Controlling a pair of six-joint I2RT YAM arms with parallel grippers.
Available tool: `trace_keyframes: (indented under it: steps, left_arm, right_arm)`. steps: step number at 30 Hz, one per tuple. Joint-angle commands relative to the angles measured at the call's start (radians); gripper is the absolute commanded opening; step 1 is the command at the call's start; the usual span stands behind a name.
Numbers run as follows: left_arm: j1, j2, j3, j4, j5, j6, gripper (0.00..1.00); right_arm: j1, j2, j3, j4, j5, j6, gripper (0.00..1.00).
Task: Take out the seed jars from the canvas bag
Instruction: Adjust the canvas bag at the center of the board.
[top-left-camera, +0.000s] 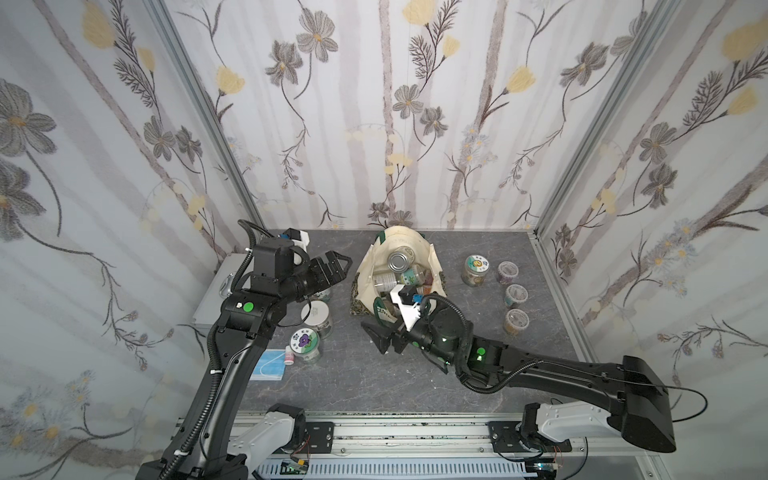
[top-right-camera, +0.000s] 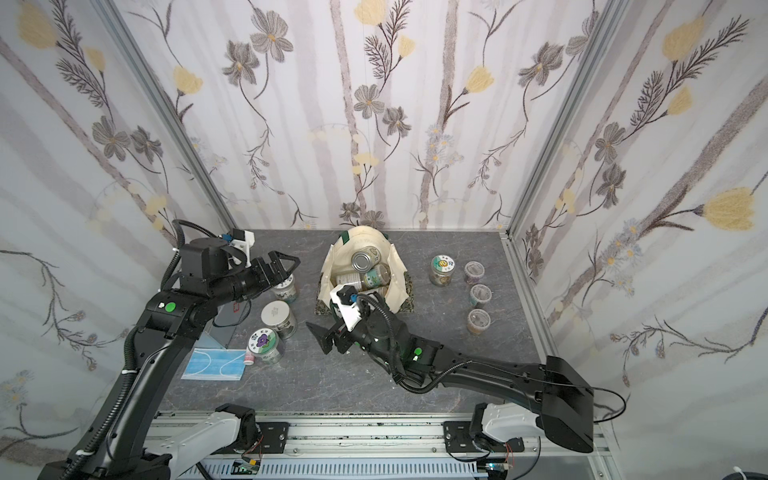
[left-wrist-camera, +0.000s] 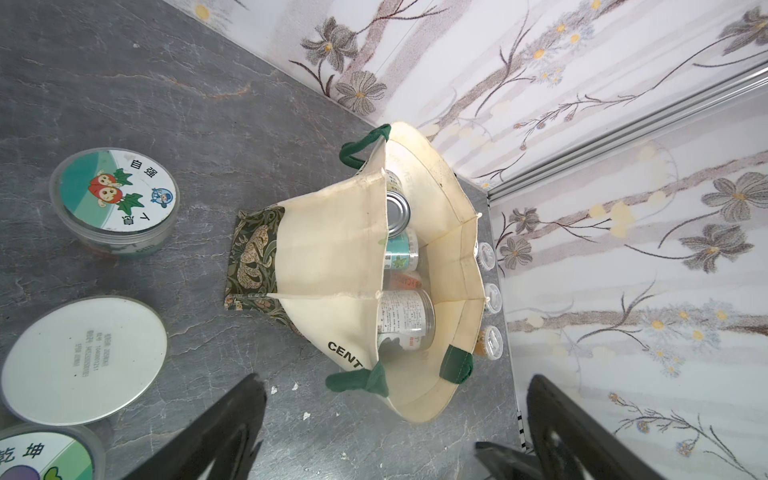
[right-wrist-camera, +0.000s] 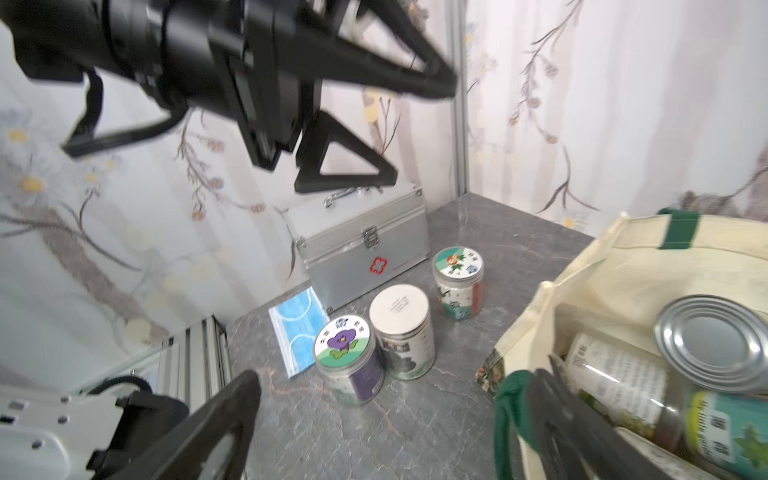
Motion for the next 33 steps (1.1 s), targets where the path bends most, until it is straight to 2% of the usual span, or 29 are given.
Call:
trace_keyframes:
  steps: [1,6,10,15,18,23,27,33]
  left_arm:
    - [-0.018,0.058,0.039,0.002,0.005,0.042,1.00]
    - [-0.054,0.209,0.121,-0.032,-0.045,0.107,1.00]
    - [-0.078,0.349,0.247,-0.076,-0.089,0.167,1.00]
    - [-0.112,0.500,0.352,-0.122,-0.119,0.235,0.91]
    - [-0.135,0.566,0.378,-0.121,-0.112,0.263,0.84]
    - [-0.173,0.602,0.359,-0.107,-0.103,0.281,0.67]
    - [-0.192,0.557,0.271,-0.061,-0.104,0.261,0.47]
    - [-0.205,0.484,0.133,0.020,-0.103,0.218,0.31]
  right_arm:
    - [-0.064,-0.054,0.032,-0.137,0.068,0.060,1.00]
    - [-0.193,-0.079,0.136,-0.303,0.058,0.160,1.00]
    - [-0.276,-0.042,0.225,-0.387,0.011,0.223,1.00]
    - [-0.322,0.059,0.363,-0.478,0.039,0.330,1.00]
    - [-0.335,0.137,0.458,-0.539,0.095,0.423,1.00]
    - [-0.372,0.291,0.615,-0.661,0.073,0.549,1.00]
    - [-0.405,0.393,0.718,-0.739,0.072,0.621,1.00]
    - [-0.422,0.509,0.796,-0.766,0.054,0.667,0.98]
